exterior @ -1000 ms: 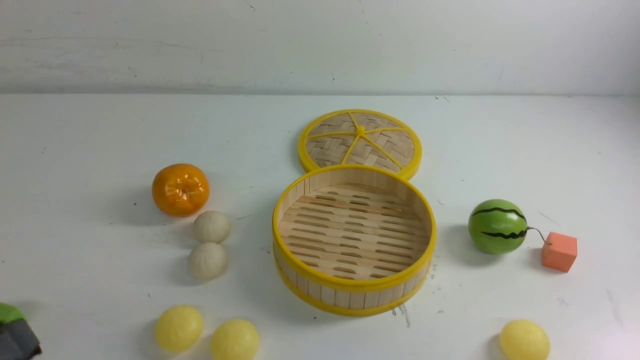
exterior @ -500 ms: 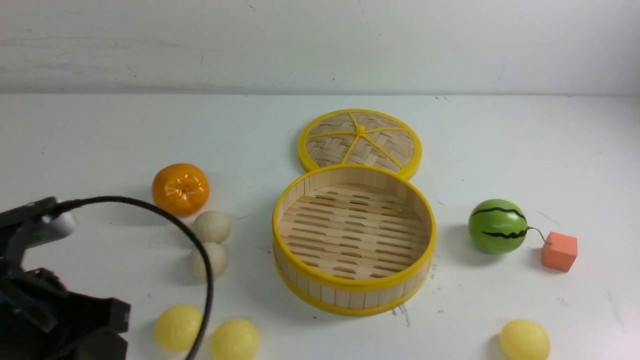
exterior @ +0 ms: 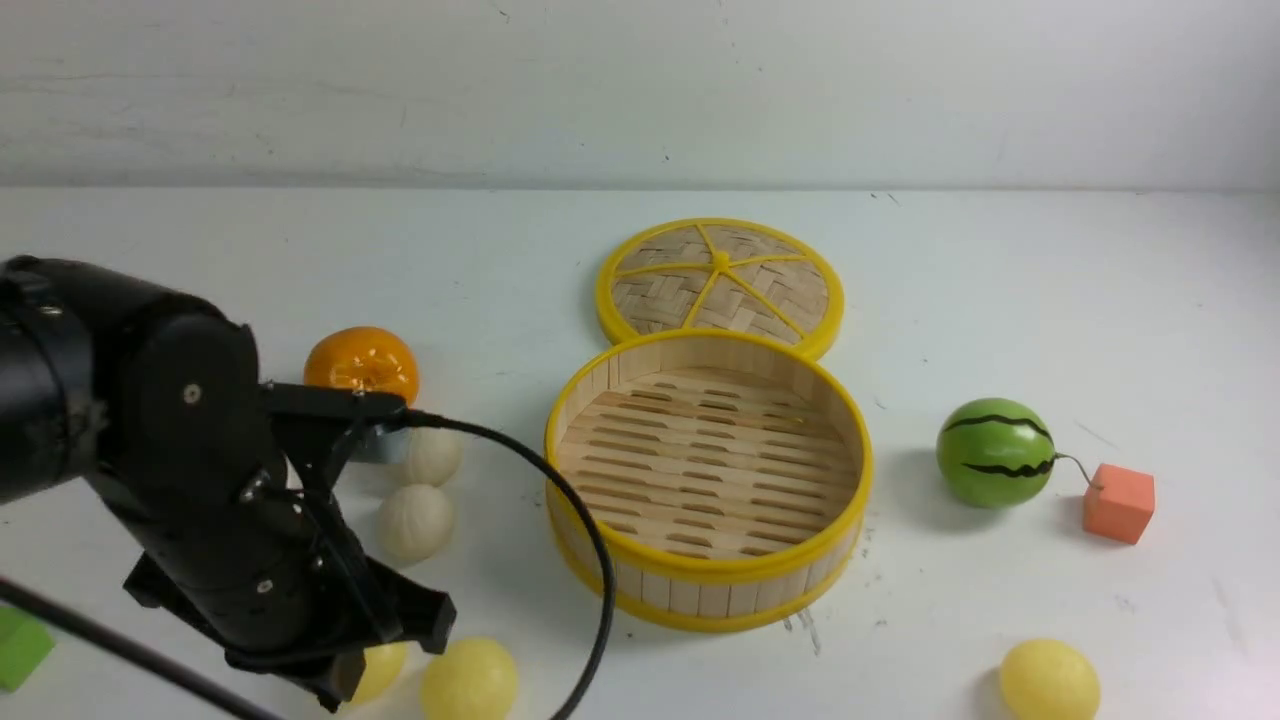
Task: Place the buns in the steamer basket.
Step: Use the left arm to grab a steamed stuffed bun
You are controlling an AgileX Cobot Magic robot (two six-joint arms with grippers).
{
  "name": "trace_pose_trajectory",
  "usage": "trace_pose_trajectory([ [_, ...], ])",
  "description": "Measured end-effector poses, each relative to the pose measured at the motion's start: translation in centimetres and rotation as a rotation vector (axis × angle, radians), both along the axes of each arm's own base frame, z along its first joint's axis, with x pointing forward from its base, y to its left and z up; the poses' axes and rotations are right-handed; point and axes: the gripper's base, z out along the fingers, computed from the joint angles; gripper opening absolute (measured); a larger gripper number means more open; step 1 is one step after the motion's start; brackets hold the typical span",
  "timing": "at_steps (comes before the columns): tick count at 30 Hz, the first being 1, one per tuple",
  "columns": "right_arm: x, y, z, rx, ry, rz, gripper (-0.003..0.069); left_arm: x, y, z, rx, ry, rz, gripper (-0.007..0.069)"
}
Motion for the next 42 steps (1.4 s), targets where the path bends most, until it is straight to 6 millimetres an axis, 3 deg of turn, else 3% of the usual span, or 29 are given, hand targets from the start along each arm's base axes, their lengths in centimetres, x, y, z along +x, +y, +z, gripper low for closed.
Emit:
trace_pose_trajectory([
  [6, 0.0, 0.0, 0.0, -0.001, 0.000, 0.000, 0.0241, 2.0, 1.5, -1.2, 0.019, 0.009, 0.052, 0.0009],
  [16, 0.0, 0.0, 0.0, -0.001, 0.000, 0.000, 0.0241, 2.9, 1.3, -1.3, -0.013, -0.061, 0.021, 0.0230],
  [19, 0.0, 0.0, 0.0, -0.001, 0.000, 0.000, 0.0241, 3.3, 1.2, -2.0, -0.007, -0.057, 0.019, 0.0256],
  [38, 0.0, 0.0, 0.0, -0.001, 0.000, 0.000, 0.0241, 4.6, 0.8, -4.6, 0.017, -0.025, 0.011, 0.0225],
  [42, 0.0, 0.0, 0.0, -0.001, 0.000, 0.000, 0.0241, 4.7, 0.8, -5.1, 0.023, -0.009, 0.011, 0.0132],
])
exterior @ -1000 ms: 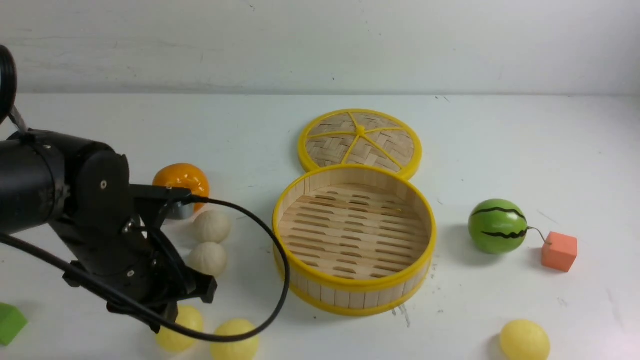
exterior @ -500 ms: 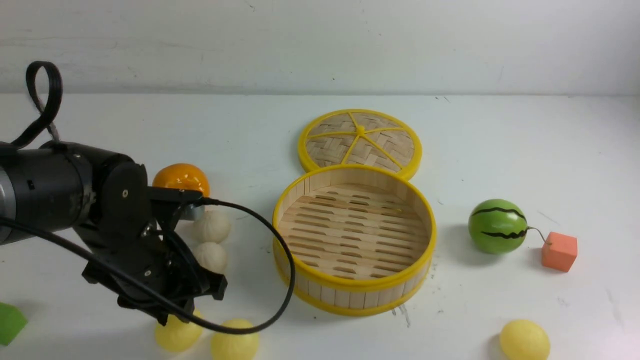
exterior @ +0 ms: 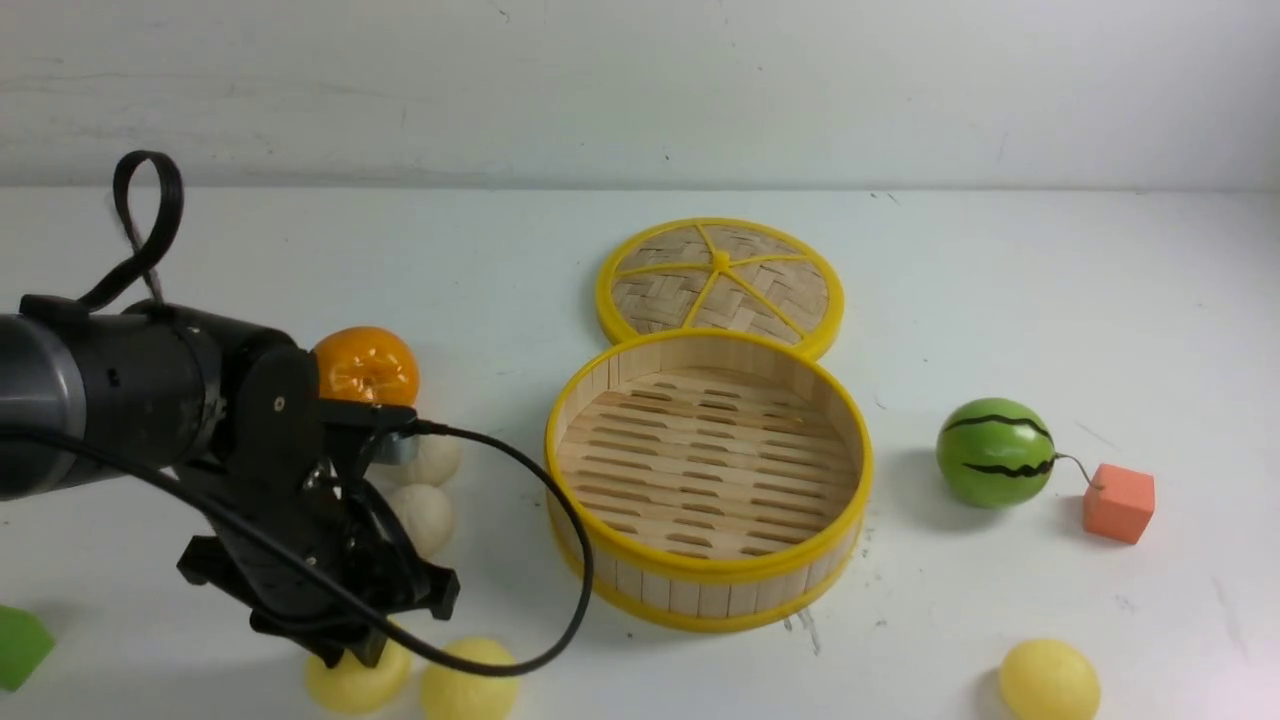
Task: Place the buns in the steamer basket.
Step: Use the left arm to grab a steamed stuffed bun, then use the left arm to put the steamed stuffed bun into the steamer, then use the left arm to grab a steamed stuffed bun
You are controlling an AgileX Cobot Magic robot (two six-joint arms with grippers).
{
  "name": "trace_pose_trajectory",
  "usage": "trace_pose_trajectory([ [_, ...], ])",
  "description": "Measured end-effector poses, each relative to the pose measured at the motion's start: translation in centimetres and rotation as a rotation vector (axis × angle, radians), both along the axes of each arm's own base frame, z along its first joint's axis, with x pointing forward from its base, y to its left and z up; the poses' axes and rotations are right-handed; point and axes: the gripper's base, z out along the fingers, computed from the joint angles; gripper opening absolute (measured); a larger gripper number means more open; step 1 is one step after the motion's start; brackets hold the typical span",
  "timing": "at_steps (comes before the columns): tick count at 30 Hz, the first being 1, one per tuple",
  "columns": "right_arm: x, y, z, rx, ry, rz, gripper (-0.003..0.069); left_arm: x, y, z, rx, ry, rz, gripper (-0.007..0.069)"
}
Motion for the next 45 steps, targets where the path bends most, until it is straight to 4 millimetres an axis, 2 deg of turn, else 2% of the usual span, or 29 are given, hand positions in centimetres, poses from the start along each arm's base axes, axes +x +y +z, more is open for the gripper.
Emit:
trace_pose_trajectory([
  [2, 0.0, 0.0, 0.0, 0.000, 0.000, 0.000, 0.0241, 0.0, 0.0, -0.2, 0.002, 0.007, 0.000, 0.0047],
  [4, 0.0, 0.0, 0.0, 0.000, 0.000, 0.000, 0.0241, 0.0, 0.0, 0.0, 0.006, 0.016, 0.000, -0.0006],
  [6, 0.0, 0.0, 0.0, 0.000, 0.000, 0.000, 0.0241, 0.1, 0.0, 0.2, 0.006, 0.018, 0.000, -0.0013],
  [8, 0.0, 0.0, 0.0, 0.000, 0.000, 0.000, 0.0241, 0.1, -0.1, 1.3, 0.001, 0.035, 0.006, -0.0013],
  [11, 0.0, 0.0, 0.0, 0.000, 0.000, 0.000, 0.0241, -0.1, -1.3, 4.8, -0.022, -0.009, -0.033, -0.0013],
  [13, 0.0, 0.0, 0.0, 0.000, 0.000, 0.000, 0.0241, -0.2, -3.4, 8.1, -0.057, -0.097, -0.112, -0.0013],
  [14, 0.0, 0.0, 0.0, 0.000, 0.000, 0.000, 0.0241, -0.2, -3.6, 8.4, -0.061, -0.106, -0.118, -0.0013],
  [15, 0.0, 0.0, 0.0, 0.000, 0.000, 0.000, 0.0241, 0.3, -5.6, 10.9, -0.099, -0.187, -0.171, -0.0013],
  [16, 0.0, 0.0, 0.0, 0.000, 0.000, 0.000, 0.0241, 0.3, -6.0, 11.1, -0.103, -0.193, -0.182, -0.0013],
  [17, 0.0, 0.0, 0.0, 0.000, 0.000, 0.000, 0.0241, 1.2, -7.8, 12.5, -0.126, -0.235, -0.216, -0.0013],
  [18, 0.0, 0.0, 0.0, 0.000, 0.000, 0.000, 0.0241, 1.2, -7.9, 12.3, -0.123, -0.228, -0.219, -0.0013],
  [19, 0.0, 0.0, 0.0, 0.000, 0.000, 0.000, 0.0241, 2.6, -9.3, 12.8, -0.131, -0.248, -0.235, -0.0013],
  [20, 0.0, 0.0, 0.0, 0.000, 0.000, 0.000, 0.0241, 2.8, -9.4, 12.8, -0.130, -0.247, -0.237, -0.0013],
  [23, 0.0, 0.0, 0.0, 0.000, 0.000, 0.000, 0.0241, 6.4, -11.5, 10.8, -0.087, -0.228, -0.268, -0.0013],
  [27, 0.0, 0.0, 0.0, 0.000, 0.000, 0.000, 0.0241, 10.0, -13.1, 7.4, -0.010, -0.208, -0.291, -0.0013],
  [29, 0.0, 0.0, 0.0, 0.000, 0.000, 0.000, 0.0241, 11.0, -13.5, 6.5, 0.016, -0.199, -0.295, -0.0011],
  [30, 0.0, 0.0, 0.0, 0.000, 0.000, 0.000, 0.0241, 11.9, -13.8, 5.7, 0.041, -0.188, -0.297, 0.0001],
  [32, 0.0, 0.0, 0.0, 0.000, 0.000, 0.000, 0.0241, 12.6, -14.1, 4.6, 0.068, -0.162, -0.298, 0.0027],
  [35, 0.0, 0.0, 0.0, 0.000, 0.000, 0.000, 0.0241, 13.1, -14.4, 4.1, 0.072, -0.156, -0.297, 0.0104],
  [37, 0.0, 0.0, 0.0, 0.000, 0.000, 0.000, 0.0241, 13.2, -14.6, 4.3, 0.051, -0.157, -0.293, 0.0212],
  [38, 0.0, 0.0, 0.0, 0.000, 0.000, 0.000, 0.0241, 13.2, -14.7, 4.3, 0.049, -0.158, -0.293, 0.0222],
  [39, 0.0, 0.0, 0.0, 0.000, 0.000, 0.000, 0.0241, 13.1, -14.7, 4.8, 0.036, -0.162, -0.289, 0.0292],
  [42, 0.0, 0.0, 0.0, 0.000, 0.000, 0.000, 0.0241, 12.3, -14.2, 6.8, 0.028, -0.161, -0.271, 0.0426],
  [45, 0.0, 0.0, 0.0, 0.000, 0.000, 0.000, 0.0241, 10.7, -13.2, 11.5, -0.001, -0.205, -0.242, 0.0447],
])
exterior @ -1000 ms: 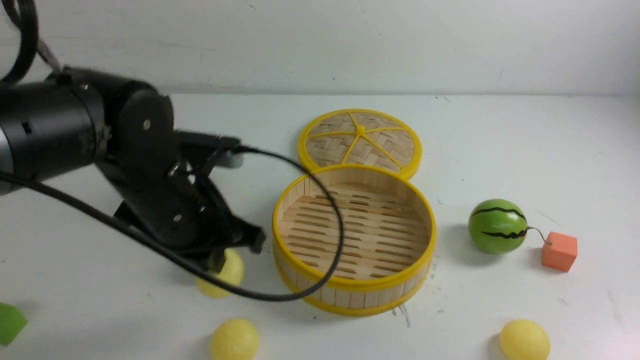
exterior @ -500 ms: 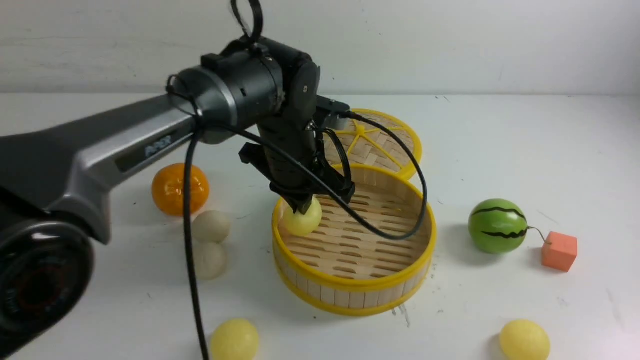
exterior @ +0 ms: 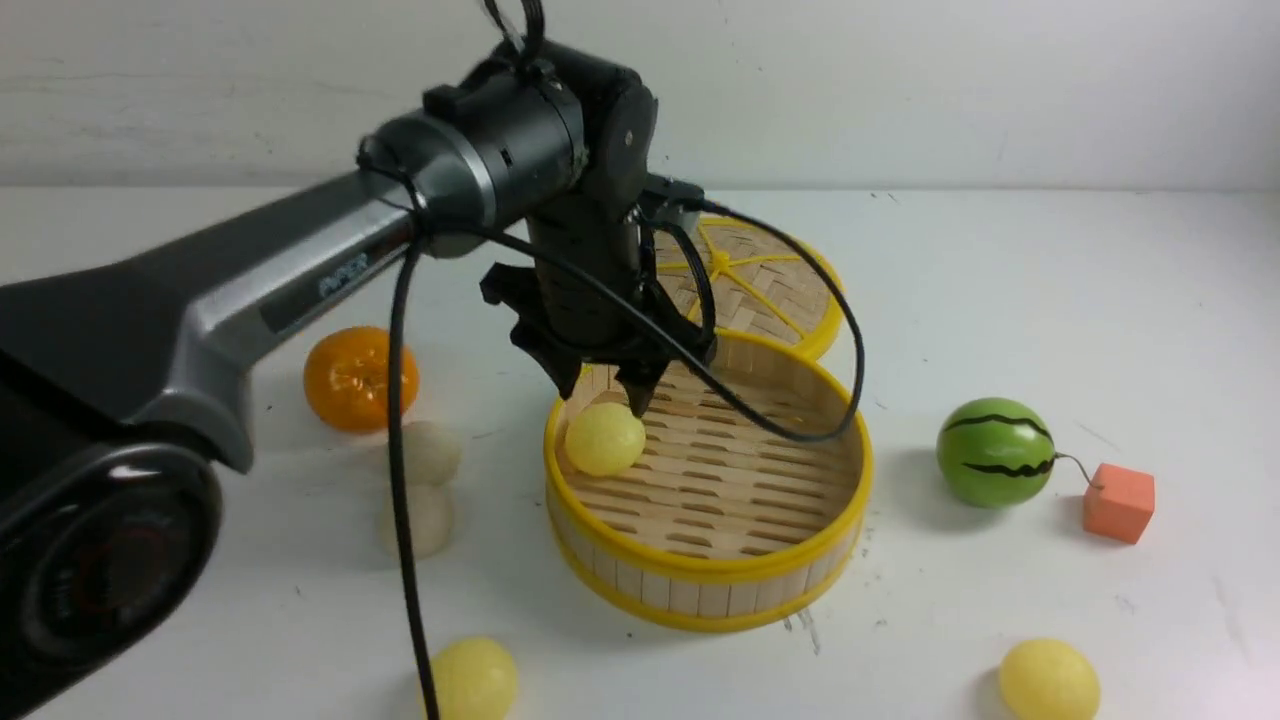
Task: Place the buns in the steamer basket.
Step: Use the left arm to grab a steamed stuffed bun
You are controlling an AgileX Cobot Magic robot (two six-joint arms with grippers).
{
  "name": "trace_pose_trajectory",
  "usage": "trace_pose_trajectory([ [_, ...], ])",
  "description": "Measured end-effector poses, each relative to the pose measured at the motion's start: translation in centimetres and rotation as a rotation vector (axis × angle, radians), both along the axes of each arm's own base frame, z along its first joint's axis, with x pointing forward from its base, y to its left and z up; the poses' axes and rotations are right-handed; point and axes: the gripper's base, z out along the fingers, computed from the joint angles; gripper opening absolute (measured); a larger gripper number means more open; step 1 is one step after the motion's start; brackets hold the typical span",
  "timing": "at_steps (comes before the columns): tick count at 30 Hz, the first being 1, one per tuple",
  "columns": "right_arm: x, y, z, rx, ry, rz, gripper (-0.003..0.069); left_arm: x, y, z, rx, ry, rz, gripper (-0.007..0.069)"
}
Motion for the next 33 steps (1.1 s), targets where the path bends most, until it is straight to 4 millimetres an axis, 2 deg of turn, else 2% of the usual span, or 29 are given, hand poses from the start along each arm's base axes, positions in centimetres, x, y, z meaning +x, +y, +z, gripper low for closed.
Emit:
trace_pose_trajectory([
  [1, 0.0, 0.0, 0.0, 0.000, 0.000, 0.000, 0.0241, -0.8, 0.5, 1.8, -0.020, -0.026, 0.009, 0.0425],
  [2, 0.0, 0.0, 0.0, 0.000, 0.000, 0.000, 0.0241, -0.8, 0.5, 1.7, -0.019, -0.023, 0.009, 0.0418],
  [3, 0.0, 0.0, 0.0, 0.000, 0.000, 0.000, 0.0241, -2.5, 1.8, 4.4, -0.044, -0.056, 0.023, 0.0328],
  [4, 0.0, 0.0, 0.0, 0.000, 0.000, 0.000, 0.0241, -3.3, 2.4, 5.4, -0.054, -0.069, 0.027, 0.0287],
  [6, 0.0, 0.0, 0.0, 0.000, 0.000, 0.000, 0.0241, -5.3, 4.2, 5.7, -0.045, -0.037, 0.045, 0.0153],
  [7, 0.0, 0.0, 0.0, 0.000, 0.000, 0.000, 0.0241, -6.6, 5.5, 5.2, -0.030, 0.003, 0.060, 0.0051],
  [8, 0.0, 0.0, 0.0, 0.000, 0.000, 0.000, 0.0241, -7.6, 6.3, 4.7, -0.019, 0.031, 0.069, 0.0012],
  [9, 0.0, 0.0, 0.0, 0.000, 0.000, 0.000, 0.0241, -7.6, 6.4, 4.2, -0.010, 0.046, 0.071, 0.0004],
  [10, 0.0, 0.0, 0.0, 0.000, 0.000, 0.000, 0.0241, -9.3, 7.7, 2.0, 0.031, 0.115, 0.082, -0.0013],
  [11, 0.0, 0.0, 0.0, 0.000, 0.000, 0.000, 0.0241, -9.8, 8.1, 0.5, 0.049, 0.147, 0.082, -0.0013],
  [12, 0.0, 0.0, 0.0, 0.000, 0.000, 0.000, 0.0241, -9.9, 8.1, 0.3, 0.051, 0.150, 0.082, -0.0013],
  [13, 0.0, 0.0, 0.0, 0.000, 0.000, 0.000, 0.0241, -10.1, 8.3, -1.6, 0.057, 0.162, 0.082, -0.0013],
  [15, 0.0, 0.0, 0.0, 0.000, 0.000, 0.000, 0.0241, -9.6, 8.4, -3.2, 0.049, 0.163, 0.090, -0.0013],
  [21, 0.0, 0.0, 0.0, 0.000, 0.000, 0.000, 0.0241, -6.7, 10.3, -5.2, 0.025, 0.172, 0.182, 0.0000],
  [24, 0.0, 0.0, 0.0, 0.000, 0.000, 0.000, 0.0241, -5.1, 11.8, -6.3, 0.017, 0.164, 0.235, 0.0061],
  [25, 0.0, 0.0, 0.0, 0.000, 0.000, 0.000, 0.0241, -5.0, 11.8, -6.3, 0.016, 0.164, 0.236, 0.0061],
  [26, 0.0, 0.0, 0.0, 0.000, 0.000, 0.000, 0.0241, -4.6, 11.9, -6.6, 0.015, 0.154, 0.240, 0.0096],
  [33, 0.0, 0.0, 0.0, -0.003, 0.000, 0.000, 0.0241, -3.5, 11.6, -7.8, -0.003, 0.104, 0.233, 0.0208],
])
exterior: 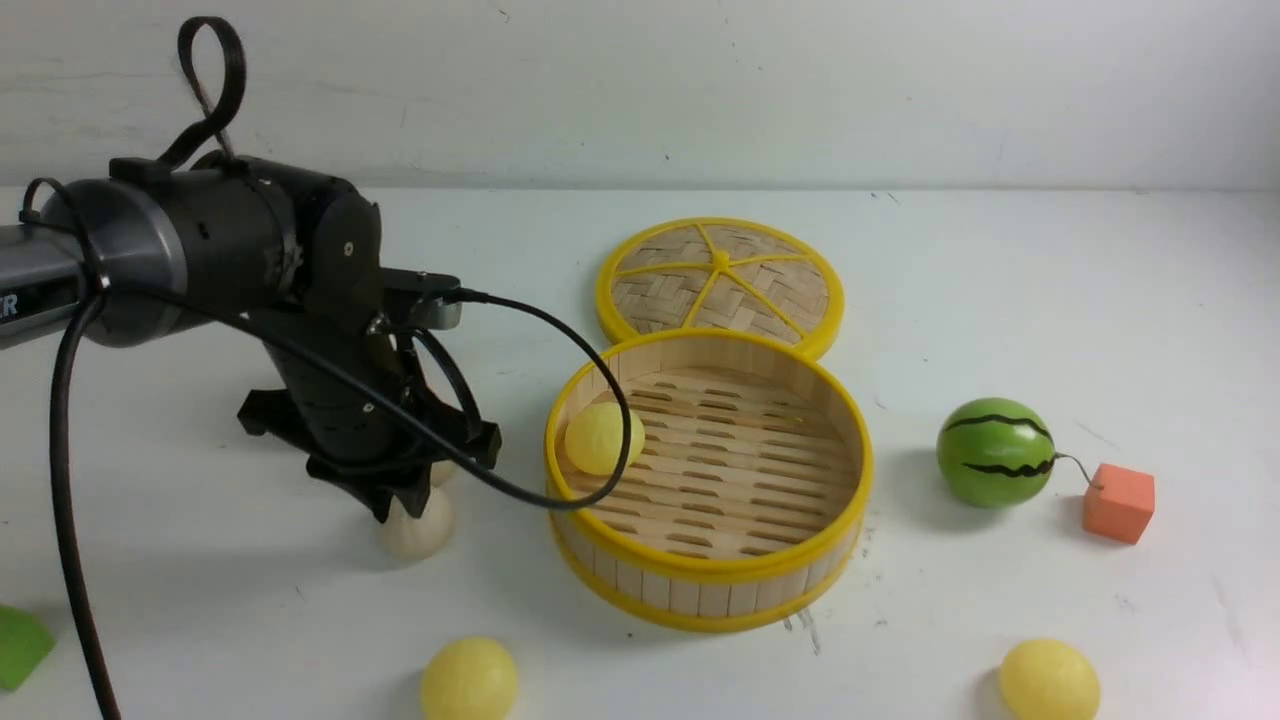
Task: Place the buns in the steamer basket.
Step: Use the left arm to grab a steamed stuffed bun
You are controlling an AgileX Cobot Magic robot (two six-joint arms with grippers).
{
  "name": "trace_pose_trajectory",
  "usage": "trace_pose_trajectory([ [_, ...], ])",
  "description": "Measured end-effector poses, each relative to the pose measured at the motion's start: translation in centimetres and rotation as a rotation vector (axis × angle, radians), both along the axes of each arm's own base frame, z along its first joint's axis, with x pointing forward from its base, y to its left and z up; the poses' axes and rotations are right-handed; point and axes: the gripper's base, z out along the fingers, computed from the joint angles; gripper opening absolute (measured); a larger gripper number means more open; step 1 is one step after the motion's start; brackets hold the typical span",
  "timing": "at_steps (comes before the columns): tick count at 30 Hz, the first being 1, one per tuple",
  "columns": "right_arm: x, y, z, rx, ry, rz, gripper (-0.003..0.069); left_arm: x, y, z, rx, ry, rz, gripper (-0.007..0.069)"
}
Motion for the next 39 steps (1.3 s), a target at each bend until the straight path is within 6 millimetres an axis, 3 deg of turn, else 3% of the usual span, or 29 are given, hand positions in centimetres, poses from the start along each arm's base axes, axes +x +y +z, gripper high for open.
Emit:
trace_pose_trajectory([
  [5, 0.0, 0.0, 0.0, 0.000, 0.000, 0.000, 0.0241, 0.1, 0.0, 0.0, -0.003, -0.012, -0.001, 0.0236],
  [39, 0.0, 0.0, 0.0, 0.000, 0.000, 0.000, 0.0241, 0.7, -0.2, 1.2, -0.007, -0.012, 0.005, 0.0238],
])
